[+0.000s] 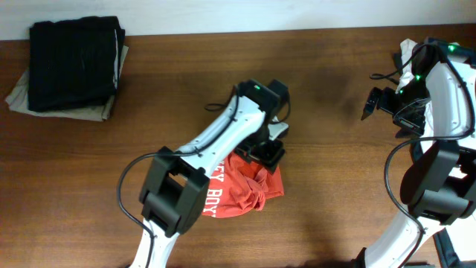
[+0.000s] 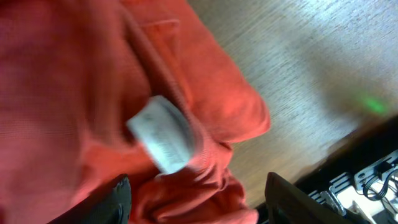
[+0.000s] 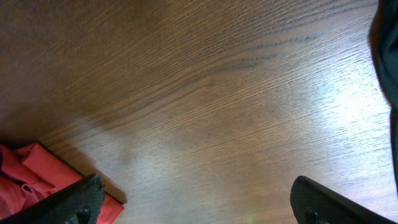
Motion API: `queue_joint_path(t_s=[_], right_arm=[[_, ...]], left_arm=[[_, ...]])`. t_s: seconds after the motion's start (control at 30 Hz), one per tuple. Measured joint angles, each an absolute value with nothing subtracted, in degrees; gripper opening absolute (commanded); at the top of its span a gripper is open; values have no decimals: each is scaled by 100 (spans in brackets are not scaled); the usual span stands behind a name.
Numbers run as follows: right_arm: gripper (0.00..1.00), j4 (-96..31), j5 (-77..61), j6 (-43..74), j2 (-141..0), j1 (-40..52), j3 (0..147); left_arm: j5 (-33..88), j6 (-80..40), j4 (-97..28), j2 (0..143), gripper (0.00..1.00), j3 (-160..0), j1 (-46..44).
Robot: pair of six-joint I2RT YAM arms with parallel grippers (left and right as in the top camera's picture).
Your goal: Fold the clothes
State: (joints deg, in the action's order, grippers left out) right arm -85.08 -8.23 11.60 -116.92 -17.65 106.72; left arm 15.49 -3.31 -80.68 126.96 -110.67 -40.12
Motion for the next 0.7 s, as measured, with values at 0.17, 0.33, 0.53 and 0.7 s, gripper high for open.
queue_joint_path(t_s=[0.17,0.33,0.53,0.7], right_arm=[[99,-8508,-823,1157,-11692,-1765,10672],[99,-8506,-823,1157,-11692,-1765,10672],[99,-8508,-823,1162,-11692,-1765,10672],[99,-8506,-823,1157,-11692,-1765,10672]], left_arm=[[1013,-954,-8138,12726,61,-11067,-4110],[869,-1109,-8090,13107,24,-11065,-4136],[1022,-1144,-8147,13107,0,-11142,-4178],[1374,-1118,-7922,13107,0,-11496,-4178]])
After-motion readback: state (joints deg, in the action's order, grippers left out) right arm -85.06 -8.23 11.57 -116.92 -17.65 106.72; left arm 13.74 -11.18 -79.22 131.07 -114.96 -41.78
